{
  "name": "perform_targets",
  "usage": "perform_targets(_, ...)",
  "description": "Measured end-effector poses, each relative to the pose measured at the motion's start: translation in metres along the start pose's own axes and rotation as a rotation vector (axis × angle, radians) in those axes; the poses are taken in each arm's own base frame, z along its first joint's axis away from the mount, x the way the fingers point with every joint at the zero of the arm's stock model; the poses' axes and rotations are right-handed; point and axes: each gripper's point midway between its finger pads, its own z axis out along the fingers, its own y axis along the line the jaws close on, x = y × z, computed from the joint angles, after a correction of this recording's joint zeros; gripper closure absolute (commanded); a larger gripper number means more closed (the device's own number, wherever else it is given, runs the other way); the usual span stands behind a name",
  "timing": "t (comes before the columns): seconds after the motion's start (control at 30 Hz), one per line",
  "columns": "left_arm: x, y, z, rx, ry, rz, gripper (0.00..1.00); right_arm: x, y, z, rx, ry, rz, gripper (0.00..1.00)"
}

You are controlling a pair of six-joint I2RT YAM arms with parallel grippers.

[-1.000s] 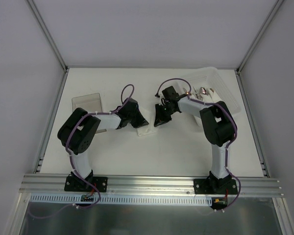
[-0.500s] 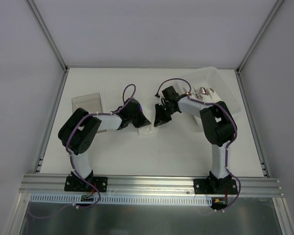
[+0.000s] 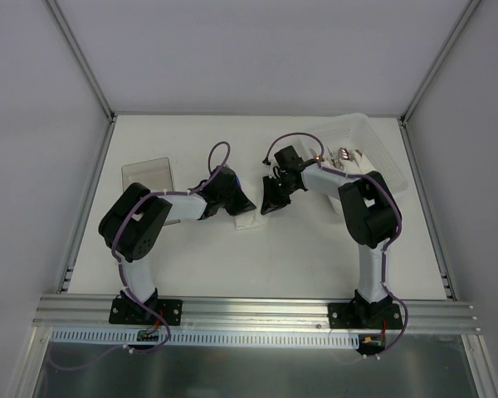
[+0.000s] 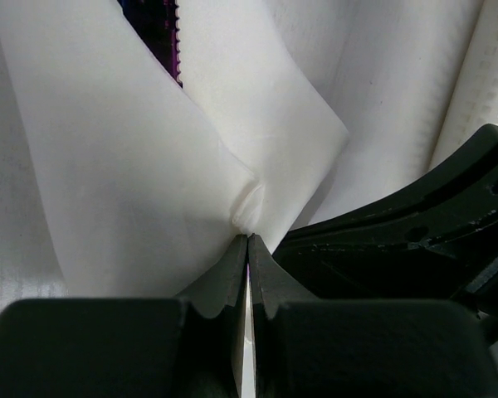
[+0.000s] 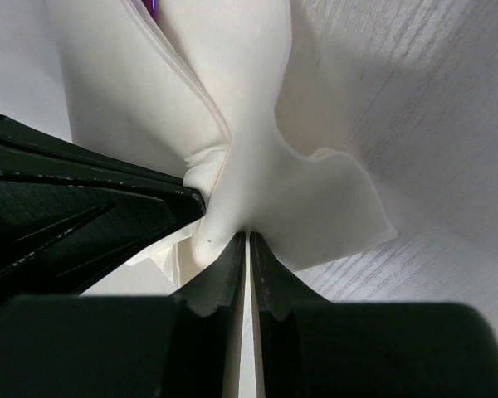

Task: Place the utensils on the paper napkin and roll it up

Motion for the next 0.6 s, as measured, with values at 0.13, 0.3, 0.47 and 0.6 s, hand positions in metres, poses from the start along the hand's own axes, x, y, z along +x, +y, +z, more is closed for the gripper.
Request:
perform_targets(0.13, 0.002, 0.006, 0.006, -0.009, 0.008, -0.007, 1.0, 0.0, 0.0, 0.0, -0.001, 0.0, -0.002, 0.91)
perform_targets(0.3, 0.004, 0.004, 0.011, 0.005, 0.019, -0.03, 1.0, 0.0, 0.001, 0.0, -0.005, -0.001, -0.005, 0.89)
perform_targets(0.47, 0.006, -0.002, 0.018, 0.028, 0.04, -0.058, 1.0, 0.005, 0.004, -0.008, -0.019, -0.018, -0.011, 0.88)
perform_targets(0.6, 0.005, -0.004, 0.021, 0.034, 0.045, -0.075, 1.0, 0.01, 0.018, -0.019, -0.072, -0.044, 0.01, 0.89)
